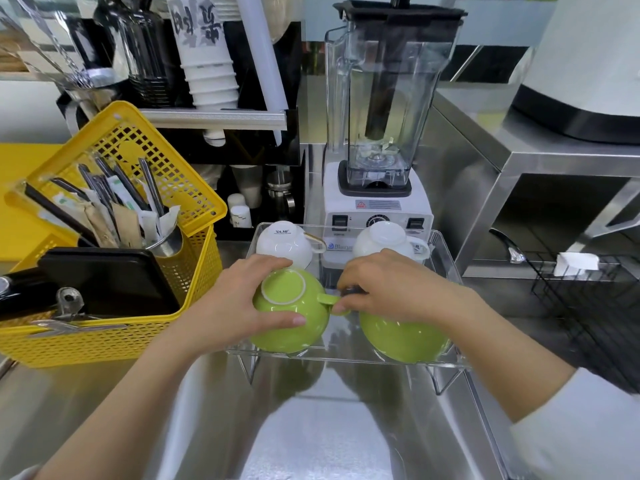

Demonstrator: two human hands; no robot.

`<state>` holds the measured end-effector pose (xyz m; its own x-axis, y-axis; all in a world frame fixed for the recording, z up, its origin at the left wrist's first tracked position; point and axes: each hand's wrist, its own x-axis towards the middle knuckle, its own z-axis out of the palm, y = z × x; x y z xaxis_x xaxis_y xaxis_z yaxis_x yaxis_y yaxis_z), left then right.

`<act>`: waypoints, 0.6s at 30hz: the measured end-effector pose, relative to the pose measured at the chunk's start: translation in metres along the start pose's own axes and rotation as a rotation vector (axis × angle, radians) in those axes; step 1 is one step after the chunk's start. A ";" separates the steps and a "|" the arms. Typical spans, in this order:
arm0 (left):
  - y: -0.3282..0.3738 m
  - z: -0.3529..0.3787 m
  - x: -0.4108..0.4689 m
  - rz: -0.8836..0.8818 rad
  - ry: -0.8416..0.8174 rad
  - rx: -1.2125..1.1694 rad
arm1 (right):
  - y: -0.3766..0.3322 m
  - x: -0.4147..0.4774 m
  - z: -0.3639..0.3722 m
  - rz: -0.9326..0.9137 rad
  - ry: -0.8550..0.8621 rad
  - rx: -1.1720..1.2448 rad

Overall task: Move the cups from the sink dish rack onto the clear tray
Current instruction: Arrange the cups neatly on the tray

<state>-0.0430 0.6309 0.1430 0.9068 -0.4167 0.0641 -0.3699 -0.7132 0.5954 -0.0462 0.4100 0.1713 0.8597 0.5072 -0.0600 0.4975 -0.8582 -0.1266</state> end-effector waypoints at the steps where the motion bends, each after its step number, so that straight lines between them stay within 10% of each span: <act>1: 0.002 0.000 -0.001 0.023 0.027 0.025 | 0.001 -0.003 -0.003 0.010 0.014 0.025; 18: 0.097 0.072 0.013 0.293 0.084 0.057 | 0.067 -0.080 -0.010 0.283 0.217 0.278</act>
<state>-0.0818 0.5161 0.1438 0.7725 -0.5630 0.2938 -0.6267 -0.6013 0.4957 -0.0801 0.3110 0.1773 0.9766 0.2017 0.0747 0.2147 -0.8919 -0.3981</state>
